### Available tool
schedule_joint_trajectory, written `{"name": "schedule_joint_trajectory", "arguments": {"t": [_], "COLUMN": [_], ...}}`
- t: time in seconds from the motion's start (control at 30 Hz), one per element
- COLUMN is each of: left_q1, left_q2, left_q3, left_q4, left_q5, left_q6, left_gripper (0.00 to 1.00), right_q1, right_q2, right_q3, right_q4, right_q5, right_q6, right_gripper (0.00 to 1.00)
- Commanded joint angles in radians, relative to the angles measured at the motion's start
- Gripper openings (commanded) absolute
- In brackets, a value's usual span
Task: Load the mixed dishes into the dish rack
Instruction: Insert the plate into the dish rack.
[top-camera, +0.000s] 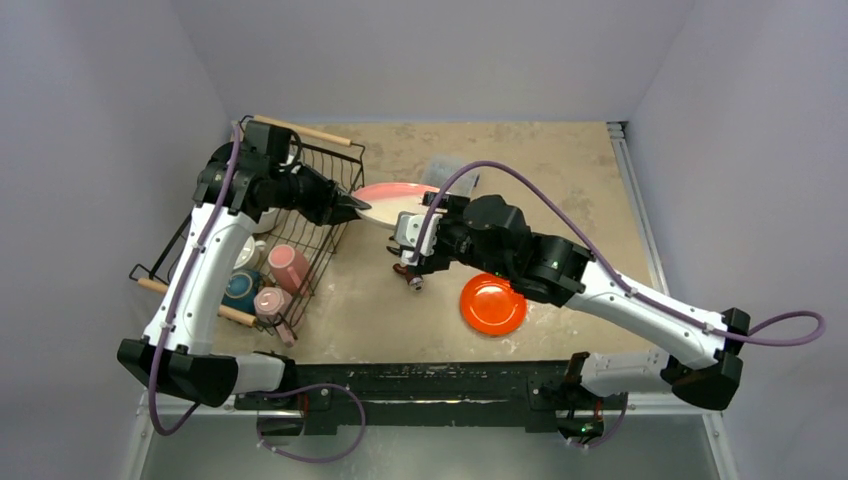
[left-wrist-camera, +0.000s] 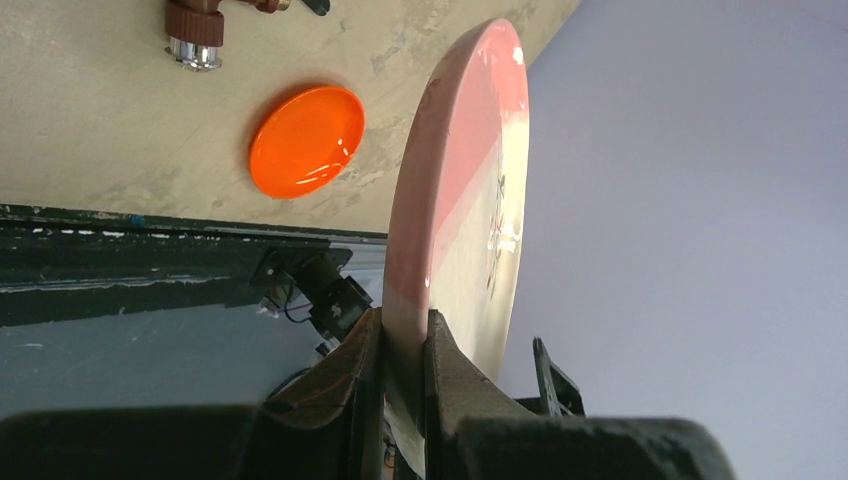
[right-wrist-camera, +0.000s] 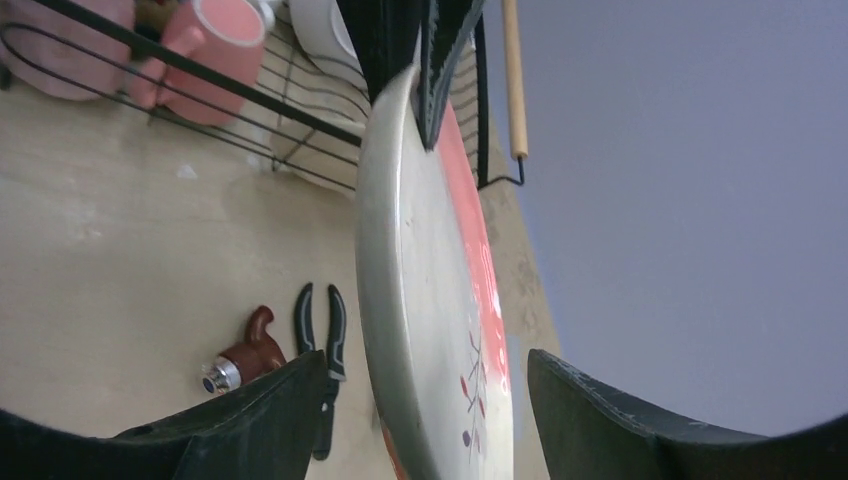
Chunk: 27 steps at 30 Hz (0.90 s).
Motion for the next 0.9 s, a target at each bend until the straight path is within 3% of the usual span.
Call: {"name": "schedule_joint_trajectory", "arguments": {"t": [0.0,0.07,0.2,0.27,0.43,0.53,0.63,0.8,0.87], "left_q1": [0.005,0.005,0.005,0.005,0.005,0.005,0.005,0.006,0.006], "left_q2": [-0.060,-0.066,-0.087,-0.110,-0.137,-0.151,-0.162,-0.269,-0.349], "left_q3": [0.046,0.040,-0.008,-0.047,-0.106,-0.088,-0.009,-0.046,-0.155], "left_q4": [0.052,0.032,0.008,0.032,0.100,0.106,0.079,0.214,0.439], "left_q5": [0.088,0.079,0.066,0.069,0.080,0.023,-0.122,-0.346,-0.274], "left_q6": [-0.073,-0.063,-0.060,-0.075,-0.067,0.031,0.230,0.578,0.788], "left_gripper": [0.00,0.00,0.00,0.00,0.02,0.51,0.78,0.89,0.87], "right_q1": [0.010,0.009,0.009,0.009,0.004,-0.025,-0.077,-0.157,-0.199], "right_q2": [0.010,0.018,0.019,0.033,0.025,0.019,0.008,-0.028,-0.037], "right_q3": [-0.072,-0.071,-0.095,-0.085,-0.066,-0.025,0.013,0.016,0.019], "right_q4": [0.185,0.233,0.283,0.272,0.291,0.230,0.135,0.074,0.054], "right_q5": [0.232,0.261,0.172,0.136,0.057,-0.041,-0.212,-0.406,-0.493], "right_q6": [-0.091,-0.061,-0.045,-0.032,0.002,0.007,0.023,0.115,0.153], "right_gripper": [0.66,0.48,0.24,0.02,0.00,0.00,0.00,0.00,0.00]}}
